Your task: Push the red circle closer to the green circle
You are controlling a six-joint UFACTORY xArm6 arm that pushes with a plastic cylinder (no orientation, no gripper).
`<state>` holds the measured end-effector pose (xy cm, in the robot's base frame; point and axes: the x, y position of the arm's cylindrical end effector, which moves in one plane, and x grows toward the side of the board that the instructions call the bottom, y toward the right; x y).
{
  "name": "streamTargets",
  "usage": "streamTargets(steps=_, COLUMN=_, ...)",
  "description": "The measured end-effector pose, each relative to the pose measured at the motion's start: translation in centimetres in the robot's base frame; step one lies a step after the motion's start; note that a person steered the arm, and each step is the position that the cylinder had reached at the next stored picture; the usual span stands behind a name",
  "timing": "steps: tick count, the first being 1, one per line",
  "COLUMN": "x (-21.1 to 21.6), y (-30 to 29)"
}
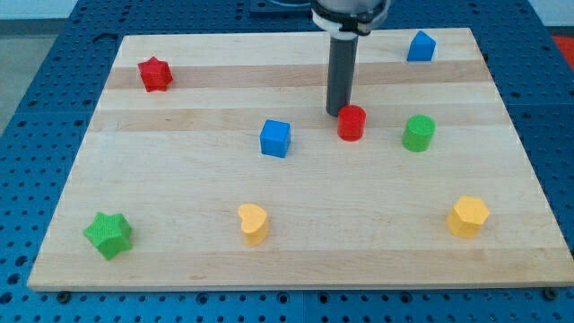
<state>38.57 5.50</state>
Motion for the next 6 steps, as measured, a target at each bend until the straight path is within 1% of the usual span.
streamTargets(steps=2, x=3.6, y=-2.5)
streamTargets(steps=3, x=4.2, y=-0.5)
streamTargets(steps=5, x=4.3, y=3.5)
streamTargets(steps=6, x=4.4, y=3.2)
